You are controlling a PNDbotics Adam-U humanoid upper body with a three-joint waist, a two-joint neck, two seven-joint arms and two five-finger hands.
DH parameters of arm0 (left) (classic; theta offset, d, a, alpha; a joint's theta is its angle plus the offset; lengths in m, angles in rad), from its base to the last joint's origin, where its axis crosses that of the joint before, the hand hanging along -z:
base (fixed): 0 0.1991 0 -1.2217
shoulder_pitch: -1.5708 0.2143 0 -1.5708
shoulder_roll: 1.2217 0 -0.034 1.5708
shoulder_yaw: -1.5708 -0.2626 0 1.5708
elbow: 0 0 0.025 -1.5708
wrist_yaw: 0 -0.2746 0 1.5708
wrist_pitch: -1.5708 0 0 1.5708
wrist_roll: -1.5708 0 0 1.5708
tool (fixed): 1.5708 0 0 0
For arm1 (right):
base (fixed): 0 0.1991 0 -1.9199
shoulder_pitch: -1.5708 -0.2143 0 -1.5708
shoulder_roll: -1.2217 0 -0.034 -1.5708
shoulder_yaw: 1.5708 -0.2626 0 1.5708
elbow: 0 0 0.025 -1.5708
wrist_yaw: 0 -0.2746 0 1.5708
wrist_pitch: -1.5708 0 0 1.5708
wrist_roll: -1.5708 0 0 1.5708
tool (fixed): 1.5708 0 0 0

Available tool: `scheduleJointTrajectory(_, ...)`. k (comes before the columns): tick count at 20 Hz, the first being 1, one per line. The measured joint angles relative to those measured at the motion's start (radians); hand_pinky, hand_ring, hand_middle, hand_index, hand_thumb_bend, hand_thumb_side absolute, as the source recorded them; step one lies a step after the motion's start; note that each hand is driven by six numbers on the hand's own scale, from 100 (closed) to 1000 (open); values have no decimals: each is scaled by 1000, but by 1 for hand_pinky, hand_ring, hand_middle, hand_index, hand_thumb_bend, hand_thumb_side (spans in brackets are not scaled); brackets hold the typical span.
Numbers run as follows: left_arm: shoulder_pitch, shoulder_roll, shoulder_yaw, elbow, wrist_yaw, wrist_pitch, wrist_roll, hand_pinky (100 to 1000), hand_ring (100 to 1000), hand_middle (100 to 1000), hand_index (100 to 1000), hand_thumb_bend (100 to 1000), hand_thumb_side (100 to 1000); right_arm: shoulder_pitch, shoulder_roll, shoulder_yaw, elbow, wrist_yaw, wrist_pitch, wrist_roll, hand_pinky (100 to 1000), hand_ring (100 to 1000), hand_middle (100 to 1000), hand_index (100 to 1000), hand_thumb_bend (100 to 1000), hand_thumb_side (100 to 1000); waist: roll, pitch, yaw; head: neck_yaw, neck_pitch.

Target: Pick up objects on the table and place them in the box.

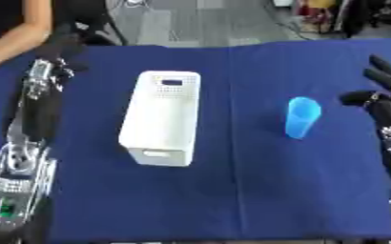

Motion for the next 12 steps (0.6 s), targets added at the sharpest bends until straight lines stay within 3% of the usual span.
scheduleJointTrajectory(12,0,0,0,0,-4,4,-4,790,870,1000,856,103,1000,0,0,0,0,0,0,0,705,662,1000,875,440,780,0,0,0,0,0)
